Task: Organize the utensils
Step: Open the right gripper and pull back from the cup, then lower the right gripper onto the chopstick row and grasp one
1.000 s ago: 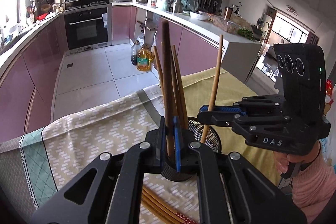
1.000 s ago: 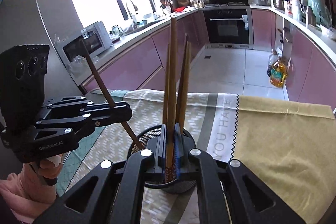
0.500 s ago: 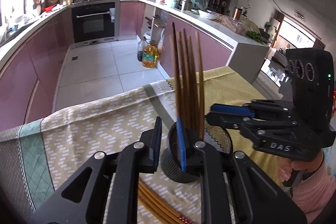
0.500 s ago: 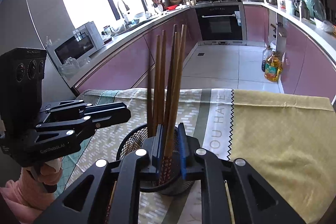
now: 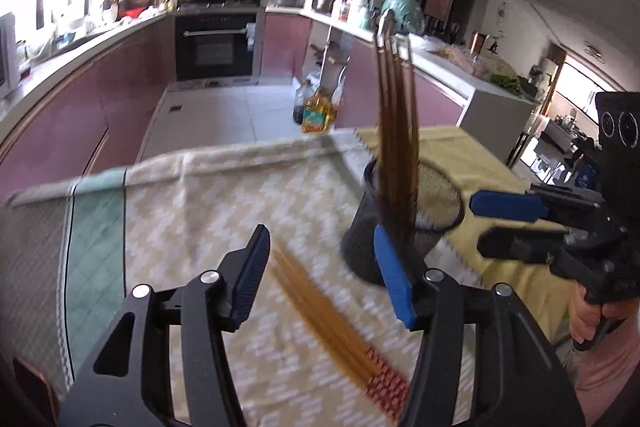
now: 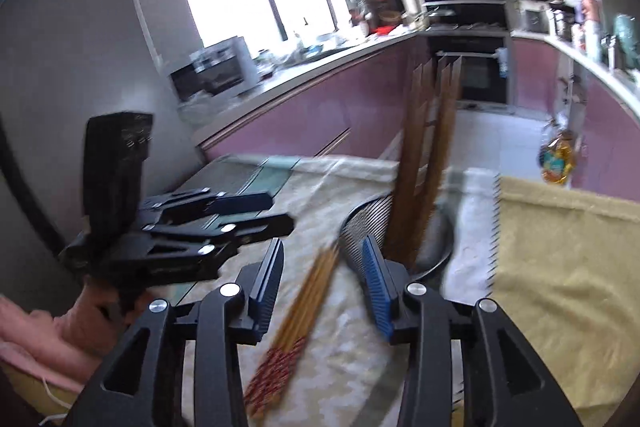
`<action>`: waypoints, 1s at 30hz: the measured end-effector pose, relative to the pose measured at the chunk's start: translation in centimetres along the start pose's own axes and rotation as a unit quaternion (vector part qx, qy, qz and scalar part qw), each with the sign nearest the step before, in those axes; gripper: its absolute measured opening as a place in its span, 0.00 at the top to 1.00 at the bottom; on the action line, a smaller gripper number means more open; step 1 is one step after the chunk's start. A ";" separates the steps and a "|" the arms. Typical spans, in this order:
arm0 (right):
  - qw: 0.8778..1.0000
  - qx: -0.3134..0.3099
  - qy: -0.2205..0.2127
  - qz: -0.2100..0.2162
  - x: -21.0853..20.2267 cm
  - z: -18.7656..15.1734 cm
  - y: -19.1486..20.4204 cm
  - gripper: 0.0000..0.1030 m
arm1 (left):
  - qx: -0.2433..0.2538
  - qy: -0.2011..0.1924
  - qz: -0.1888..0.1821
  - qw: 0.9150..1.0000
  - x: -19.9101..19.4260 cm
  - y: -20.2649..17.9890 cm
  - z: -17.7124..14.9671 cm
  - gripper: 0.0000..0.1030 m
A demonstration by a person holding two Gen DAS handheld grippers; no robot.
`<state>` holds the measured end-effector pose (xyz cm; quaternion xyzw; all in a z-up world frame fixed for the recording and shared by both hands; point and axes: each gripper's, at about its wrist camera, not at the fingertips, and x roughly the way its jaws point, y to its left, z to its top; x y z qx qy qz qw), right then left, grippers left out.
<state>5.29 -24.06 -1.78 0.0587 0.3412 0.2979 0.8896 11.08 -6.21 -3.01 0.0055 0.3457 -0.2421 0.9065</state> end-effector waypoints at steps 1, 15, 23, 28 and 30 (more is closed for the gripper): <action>1.000 0.001 0.011 0.001 0.6 -0.5 0.1 0.62 | -0.001 0.007 0.006 1.000 0.1 0.2 -0.6 0.47; 0.994 0.041 0.098 -0.027 7.2 -5.8 0.4 0.62 | -0.017 0.096 0.037 0.995 2.8 1.4 -7.6 0.47; 0.993 0.018 0.098 -0.063 7.8 -6.1 1.6 0.62 | -0.008 0.106 0.030 0.994 3.2 0.0 -7.9 0.47; 0.992 0.001 0.097 -0.078 8.2 -6.1 2.3 0.62 | -0.009 0.110 0.029 0.993 3.4 0.0 -7.9 0.49; 0.992 -0.003 0.097 -0.083 8.4 -5.9 2.4 0.62 | -0.008 0.110 0.031 0.993 3.4 0.0 -8.0 0.49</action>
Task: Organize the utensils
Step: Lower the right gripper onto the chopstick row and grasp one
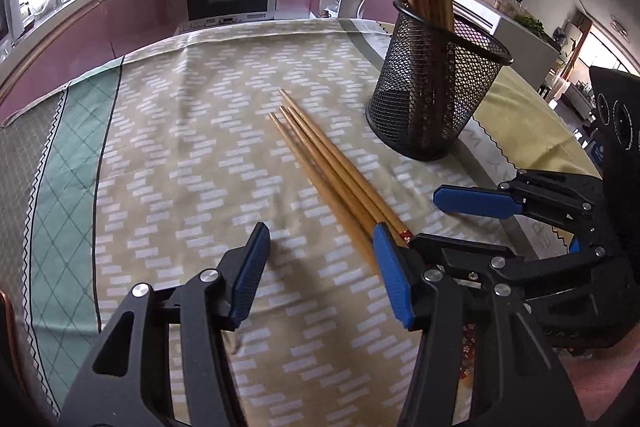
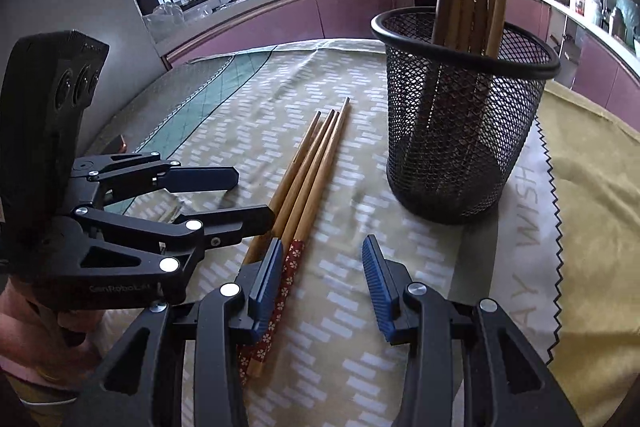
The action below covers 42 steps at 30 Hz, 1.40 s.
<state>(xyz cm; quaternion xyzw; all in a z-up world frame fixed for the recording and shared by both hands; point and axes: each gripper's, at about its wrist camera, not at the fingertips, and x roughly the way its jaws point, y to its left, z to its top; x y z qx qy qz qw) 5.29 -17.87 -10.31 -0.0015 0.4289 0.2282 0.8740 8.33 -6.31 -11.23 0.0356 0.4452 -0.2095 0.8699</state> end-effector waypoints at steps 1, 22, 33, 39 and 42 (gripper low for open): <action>1.000 -0.003 0.000 -0.005 0.1 0.1 0.1 0.62 | 0.002 0.000 0.001 1.000 -0.1 -0.1 0.0 0.49; 0.999 -0.029 0.009 -0.034 1.5 1.6 0.5 0.68 | 0.024 0.007 0.010 1.000 0.8 0.2 0.9 0.74; 1.000 0.007 0.005 -0.020 2.1 2.5 -0.9 0.95 | 0.009 0.007 0.011 1.000 1.0 1.1 1.2 0.88; 0.999 0.044 -0.008 0.008 1.1 2.1 -2.1 0.95 | 0.013 0.007 0.019 1.000 0.9 0.9 0.9 0.86; 0.999 0.037 -0.012 0.029 0.5 1.9 -1.8 0.95 | 0.017 0.006 0.024 1.000 0.9 0.6 0.8 0.86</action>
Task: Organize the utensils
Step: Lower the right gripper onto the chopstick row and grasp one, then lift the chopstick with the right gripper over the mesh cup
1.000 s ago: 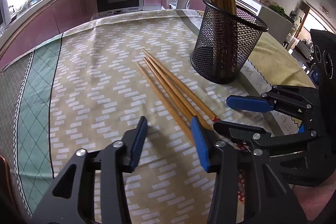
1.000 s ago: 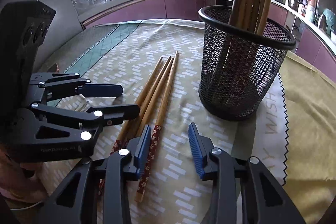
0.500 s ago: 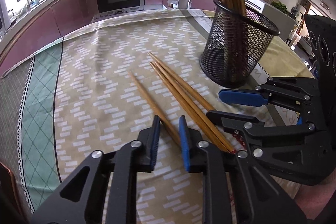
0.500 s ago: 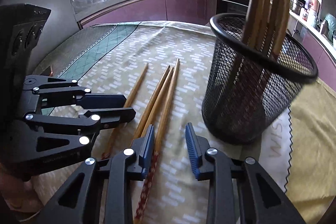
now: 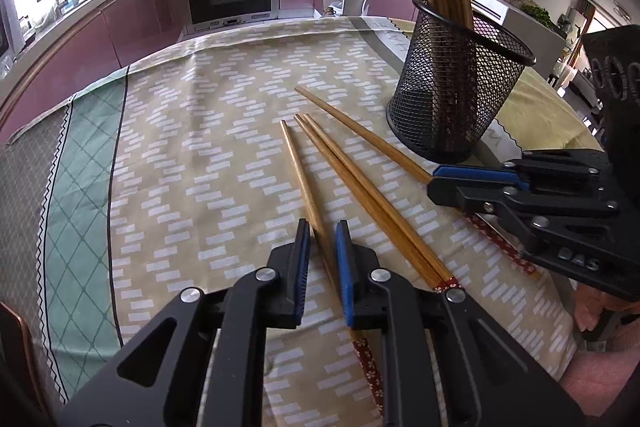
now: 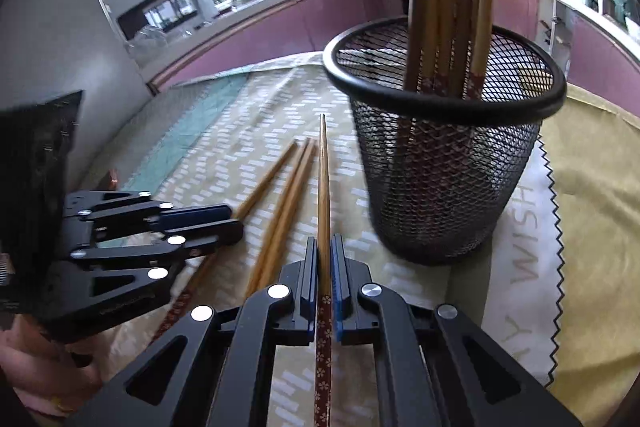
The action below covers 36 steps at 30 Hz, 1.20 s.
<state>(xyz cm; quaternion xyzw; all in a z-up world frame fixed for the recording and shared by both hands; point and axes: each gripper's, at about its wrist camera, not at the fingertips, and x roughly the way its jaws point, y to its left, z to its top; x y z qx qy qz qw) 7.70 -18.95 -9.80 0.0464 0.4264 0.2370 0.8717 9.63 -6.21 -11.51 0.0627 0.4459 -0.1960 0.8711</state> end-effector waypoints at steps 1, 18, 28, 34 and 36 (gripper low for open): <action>1.000 -0.005 0.000 0.003 -0.2 -0.1 0.2 0.95 | 0.000 0.000 0.000 1.000 0.0 0.0 0.0 0.87; 0.998 -0.049 0.036 -0.005 0.7 -0.9 1.5 0.93 | 0.000 -0.007 -0.025 1.000 -1.4 -0.2 -0.7 0.93; 0.998 -0.053 0.034 -0.012 2.2 0.7 2.0 0.91 | 0.006 0.004 -0.032 0.999 -0.2 -0.7 -0.5 0.91; 0.999 -0.043 0.025 -0.006 1.3 0.3 1.5 0.94 | 0.001 0.004 -0.033 0.999 0.4 -0.7 0.3 0.91; 0.999 -0.042 0.016 -0.002 0.7 0.3 1.4 0.94 | -0.002 0.002 -0.033 0.999 0.4 -0.6 0.4 0.93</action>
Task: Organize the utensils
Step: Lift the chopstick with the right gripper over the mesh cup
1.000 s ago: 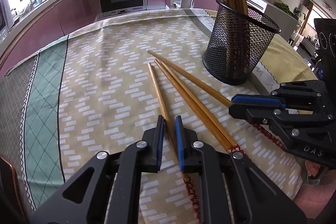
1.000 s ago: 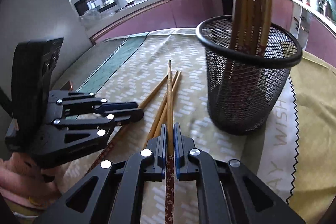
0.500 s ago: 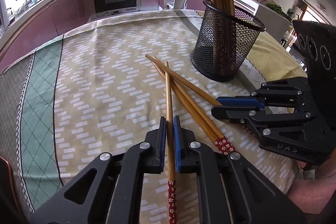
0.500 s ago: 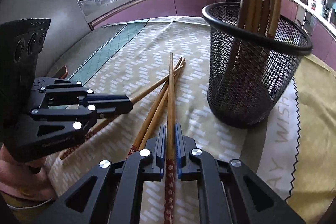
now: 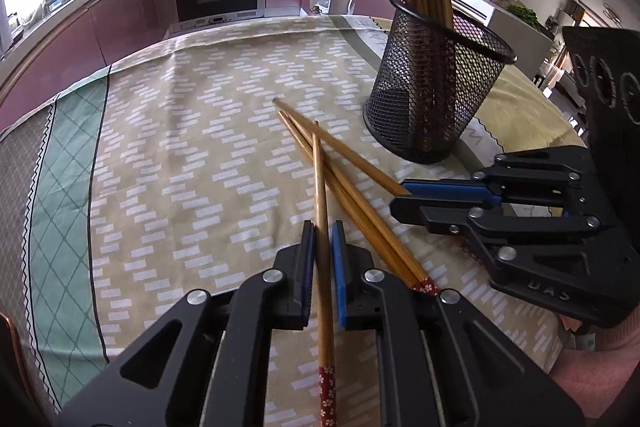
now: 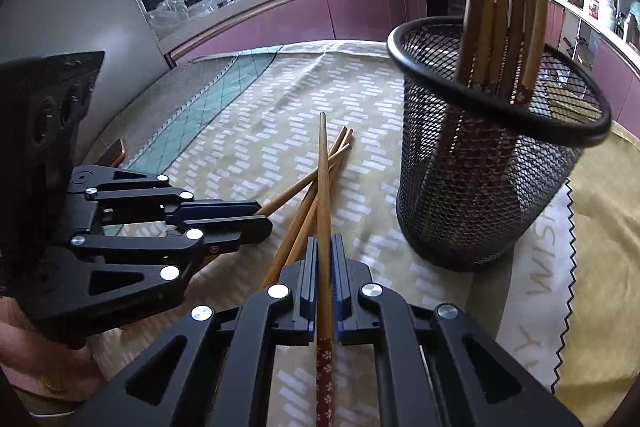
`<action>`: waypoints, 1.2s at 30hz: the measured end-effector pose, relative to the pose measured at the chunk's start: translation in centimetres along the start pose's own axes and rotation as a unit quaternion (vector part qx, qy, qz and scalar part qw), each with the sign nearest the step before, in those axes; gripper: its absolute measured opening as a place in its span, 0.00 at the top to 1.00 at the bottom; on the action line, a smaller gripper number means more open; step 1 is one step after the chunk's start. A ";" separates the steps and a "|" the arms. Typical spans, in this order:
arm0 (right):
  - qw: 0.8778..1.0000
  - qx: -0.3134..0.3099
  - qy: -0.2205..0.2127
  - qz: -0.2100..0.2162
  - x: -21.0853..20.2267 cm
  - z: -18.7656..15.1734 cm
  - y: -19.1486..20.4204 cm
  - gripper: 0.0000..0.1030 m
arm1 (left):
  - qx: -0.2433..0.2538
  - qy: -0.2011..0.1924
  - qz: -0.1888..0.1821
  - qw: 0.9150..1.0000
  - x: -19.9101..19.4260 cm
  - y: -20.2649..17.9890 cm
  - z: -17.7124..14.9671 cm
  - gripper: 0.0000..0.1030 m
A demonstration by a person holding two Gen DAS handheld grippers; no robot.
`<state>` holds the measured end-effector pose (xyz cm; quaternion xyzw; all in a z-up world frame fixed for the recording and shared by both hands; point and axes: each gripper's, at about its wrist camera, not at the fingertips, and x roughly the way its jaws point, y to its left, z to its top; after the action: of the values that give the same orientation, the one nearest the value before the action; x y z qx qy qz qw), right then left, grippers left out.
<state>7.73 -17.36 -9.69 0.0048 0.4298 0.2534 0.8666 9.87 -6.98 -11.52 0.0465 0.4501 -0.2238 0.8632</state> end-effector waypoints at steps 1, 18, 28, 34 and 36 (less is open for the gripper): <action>1.000 0.000 -0.003 0.001 -0.2 0.0 0.0 0.94 | -0.001 0.000 -0.002 1.000 -0.1 0.0 0.0 0.93; 0.996 0.031 -0.073 0.032 -6.4 -0.7 -1.9 0.94 | -0.016 -0.053 -0.065 0.996 -4.9 0.3 1.2 0.93; 0.992 0.041 -0.110 0.036 -9.5 -0.5 -3.3 0.94 | -0.020 -0.084 -0.089 0.992 -7.7 0.2 1.9 0.93; 0.991 0.041 -0.121 0.036 -10.1 0.0 -3.6 0.94 | -0.024 -0.103 -0.100 0.989 -9.3 0.5 2.4 0.93; 0.991 0.041 -0.124 0.032 -10.4 0.1 -3.8 0.94 | -0.024 -0.109 -0.099 0.989 -9.8 0.5 2.5 0.93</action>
<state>4.21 -25.20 -2.81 0.0859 0.3286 0.2609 0.9037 7.16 -3.84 -2.28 -0.0440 0.3611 -0.3008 0.8816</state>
